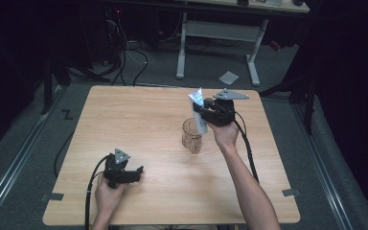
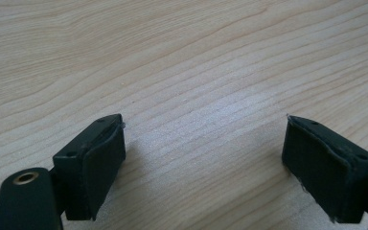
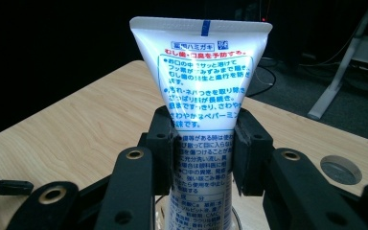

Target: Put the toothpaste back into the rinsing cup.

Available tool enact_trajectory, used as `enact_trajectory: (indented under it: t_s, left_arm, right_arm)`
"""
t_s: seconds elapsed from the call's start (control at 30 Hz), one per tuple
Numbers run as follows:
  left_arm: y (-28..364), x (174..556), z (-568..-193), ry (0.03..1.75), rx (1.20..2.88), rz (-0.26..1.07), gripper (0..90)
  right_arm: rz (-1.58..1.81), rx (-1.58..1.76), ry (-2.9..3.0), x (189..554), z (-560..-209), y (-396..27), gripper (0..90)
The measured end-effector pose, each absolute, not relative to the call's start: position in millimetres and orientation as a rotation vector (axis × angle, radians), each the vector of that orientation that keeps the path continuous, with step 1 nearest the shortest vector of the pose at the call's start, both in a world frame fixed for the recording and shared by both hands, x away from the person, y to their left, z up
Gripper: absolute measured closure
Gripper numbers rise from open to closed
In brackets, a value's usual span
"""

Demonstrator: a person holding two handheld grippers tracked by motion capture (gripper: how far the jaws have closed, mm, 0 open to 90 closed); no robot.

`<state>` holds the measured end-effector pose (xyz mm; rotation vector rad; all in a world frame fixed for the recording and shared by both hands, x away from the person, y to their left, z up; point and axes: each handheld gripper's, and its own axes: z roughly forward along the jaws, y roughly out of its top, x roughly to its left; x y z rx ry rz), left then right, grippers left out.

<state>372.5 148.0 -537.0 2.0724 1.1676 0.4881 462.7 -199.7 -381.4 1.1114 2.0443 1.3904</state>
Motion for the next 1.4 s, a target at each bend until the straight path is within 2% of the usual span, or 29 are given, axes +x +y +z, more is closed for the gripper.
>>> enact_trajectory:
  t_s: [1.4]
  left_arm:
    - [148, 372, -537, 1.167, 2.073, 0.486, 15.2]
  right_arm:
    - [1.291, 1.130, 2.087, 479, -413, -179, 64.2]
